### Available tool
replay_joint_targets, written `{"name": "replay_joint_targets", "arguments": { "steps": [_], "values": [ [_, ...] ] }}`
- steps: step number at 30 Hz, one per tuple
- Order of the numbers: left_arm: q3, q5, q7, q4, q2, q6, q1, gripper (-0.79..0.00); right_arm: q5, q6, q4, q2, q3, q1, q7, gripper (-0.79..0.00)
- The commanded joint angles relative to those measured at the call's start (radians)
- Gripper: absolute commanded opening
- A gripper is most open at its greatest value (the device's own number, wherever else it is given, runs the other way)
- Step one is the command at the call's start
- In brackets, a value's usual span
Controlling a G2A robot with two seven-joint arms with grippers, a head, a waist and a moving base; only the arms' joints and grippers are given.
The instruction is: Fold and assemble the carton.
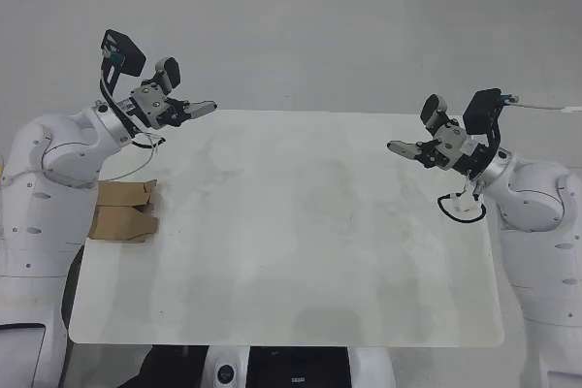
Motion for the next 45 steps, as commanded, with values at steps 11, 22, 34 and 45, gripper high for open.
{"name": "replay_joint_targets", "arguments": {
  "steps": [11,22,34,45],
  "values": [
    [0.000,0.000,0.000,0.000,0.000,0.000,0.000,-0.001,0.000,0.000,0.000,0.000,0.000,0.000,0.000,0.000],
    [-0.062,-0.417,-0.211,0.000,0.016,0.048,0.027,0.000,0.000,0.000,0.000,0.000,0.000,0.000,0.000,0.000],
    [-0.223,-0.995,-0.602,0.196,0.063,0.169,0.046,0.000,0.000,0.000,0.000,0.000,0.000,0.000,0.000,0.000],
    [-0.364,-1.010,-0.515,0.362,0.096,0.170,0.092,0.000,0.000,0.000,0.000,0.000,0.000,0.000,0.000,0.000]
  ]
}}
